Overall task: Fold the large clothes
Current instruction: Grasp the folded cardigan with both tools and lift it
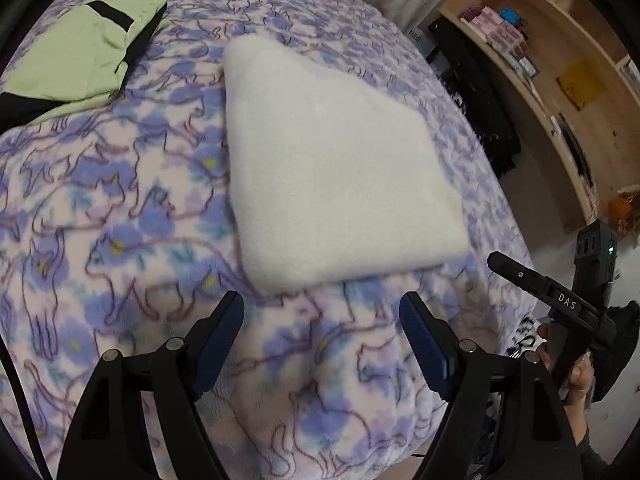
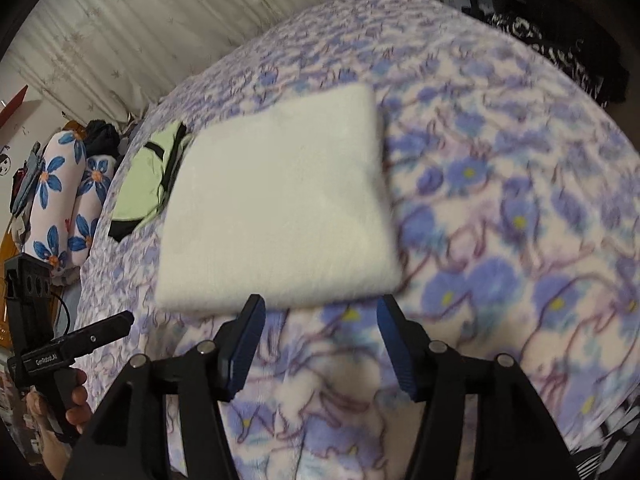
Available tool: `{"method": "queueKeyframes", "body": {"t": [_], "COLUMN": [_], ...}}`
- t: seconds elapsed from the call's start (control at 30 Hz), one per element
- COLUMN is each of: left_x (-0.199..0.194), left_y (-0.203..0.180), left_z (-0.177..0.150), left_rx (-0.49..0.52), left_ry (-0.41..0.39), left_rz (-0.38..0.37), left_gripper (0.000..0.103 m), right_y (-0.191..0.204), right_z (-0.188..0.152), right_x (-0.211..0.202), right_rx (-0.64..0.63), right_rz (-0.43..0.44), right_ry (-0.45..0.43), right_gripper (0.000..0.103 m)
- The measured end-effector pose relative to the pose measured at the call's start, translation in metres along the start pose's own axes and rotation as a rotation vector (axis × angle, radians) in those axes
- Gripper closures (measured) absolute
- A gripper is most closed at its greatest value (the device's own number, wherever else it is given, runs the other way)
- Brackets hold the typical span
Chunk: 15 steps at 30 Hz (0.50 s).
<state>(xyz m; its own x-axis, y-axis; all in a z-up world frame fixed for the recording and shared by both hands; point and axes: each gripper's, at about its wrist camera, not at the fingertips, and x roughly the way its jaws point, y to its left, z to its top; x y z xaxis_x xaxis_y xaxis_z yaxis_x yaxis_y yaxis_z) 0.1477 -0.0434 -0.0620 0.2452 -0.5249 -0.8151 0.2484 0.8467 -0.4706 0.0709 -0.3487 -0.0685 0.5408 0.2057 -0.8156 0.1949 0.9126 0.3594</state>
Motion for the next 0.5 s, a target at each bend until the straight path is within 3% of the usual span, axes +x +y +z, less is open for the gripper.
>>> {"method": "queueKeyframes", "body": {"t": [0.07, 0.23, 0.3, 0.4, 0.5], "left_x": [-0.004, -0.015, -0.014, 0.001, 0.032], "left_y": [0.005, 0.018, 0.024, 0.031, 0.036], "left_z": [0.014, 0.046, 0.058, 0.072, 0.080], "left_rx": [-0.021, -0.070, -0.097, -0.110, -0.102], "left_ry": [-0.009, -0.090, -0.126, -0.134, -0.077], "left_rz": [-0.024, -0.129, -0.162, -0.140, -0.104], "left_gripper": [0.019, 0.003, 0.002, 0.002, 0.002], "right_y": [-0.003, -0.009, -0.016, -0.027, -0.038], "right_z": [0.013, 0.044, 0.054, 0.063, 0.070], "right_x": [-0.003, 0.003, 0.013, 0.036, 0.067], "right_rx": [-0.006, -0.051, -0.046, -0.027, -0.017], "right_rz": [-0.012, -0.053, -0.046, -0.011, 0.028], "right_ry": [-0.016, -0.026, -0.006, 0.044, 0.113], "right_gripper": [0.034, 0.033, 0.033, 0.033, 0.033]}}
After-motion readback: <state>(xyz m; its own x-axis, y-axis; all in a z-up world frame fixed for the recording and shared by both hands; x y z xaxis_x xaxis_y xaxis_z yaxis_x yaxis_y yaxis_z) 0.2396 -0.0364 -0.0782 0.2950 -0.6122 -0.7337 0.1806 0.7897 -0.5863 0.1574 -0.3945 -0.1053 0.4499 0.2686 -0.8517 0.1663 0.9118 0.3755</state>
